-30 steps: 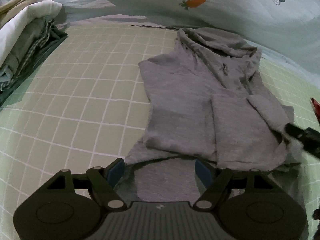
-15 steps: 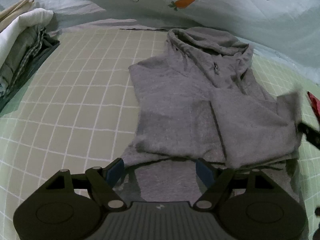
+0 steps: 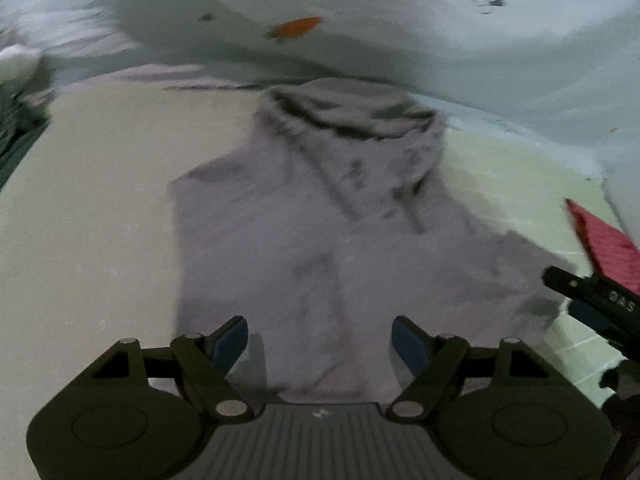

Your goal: Fold clothes

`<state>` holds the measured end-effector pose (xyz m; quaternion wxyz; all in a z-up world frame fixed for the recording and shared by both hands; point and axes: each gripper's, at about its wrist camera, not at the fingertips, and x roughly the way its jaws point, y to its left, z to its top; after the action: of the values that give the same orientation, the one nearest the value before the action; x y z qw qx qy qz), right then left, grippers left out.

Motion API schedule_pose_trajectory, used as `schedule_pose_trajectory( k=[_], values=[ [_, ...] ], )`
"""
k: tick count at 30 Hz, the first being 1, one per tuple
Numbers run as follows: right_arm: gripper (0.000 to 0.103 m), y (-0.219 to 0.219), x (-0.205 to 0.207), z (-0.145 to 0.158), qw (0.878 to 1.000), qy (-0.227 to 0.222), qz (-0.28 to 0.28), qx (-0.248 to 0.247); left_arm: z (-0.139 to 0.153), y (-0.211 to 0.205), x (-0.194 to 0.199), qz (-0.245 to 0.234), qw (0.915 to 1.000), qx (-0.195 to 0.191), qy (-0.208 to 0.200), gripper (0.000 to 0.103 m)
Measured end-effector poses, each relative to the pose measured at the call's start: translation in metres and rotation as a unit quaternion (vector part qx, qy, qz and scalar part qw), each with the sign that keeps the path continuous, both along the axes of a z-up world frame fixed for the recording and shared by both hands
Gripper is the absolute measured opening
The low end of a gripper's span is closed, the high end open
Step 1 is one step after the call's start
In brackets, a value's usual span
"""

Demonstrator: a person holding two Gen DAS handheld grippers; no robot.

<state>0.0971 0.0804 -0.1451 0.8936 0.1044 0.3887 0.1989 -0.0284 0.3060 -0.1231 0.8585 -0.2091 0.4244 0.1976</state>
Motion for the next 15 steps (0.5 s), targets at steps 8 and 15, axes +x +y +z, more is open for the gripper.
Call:
schedule_pose_trajectory(
  k=[8,15],
  values=[
    [0.042,-0.003,0.037,-0.015,0.998,0.039,-0.003,0.043,-0.032,0.001,0.044,-0.03,0.9988,-0.029,0.023,0.038],
    [0.006,-0.024,0.018,0.012,0.996,-0.015,0.02,0.085,-0.004,0.005,0.029,-0.02,0.9997,-0.007,-0.015,0.005]
  ],
)
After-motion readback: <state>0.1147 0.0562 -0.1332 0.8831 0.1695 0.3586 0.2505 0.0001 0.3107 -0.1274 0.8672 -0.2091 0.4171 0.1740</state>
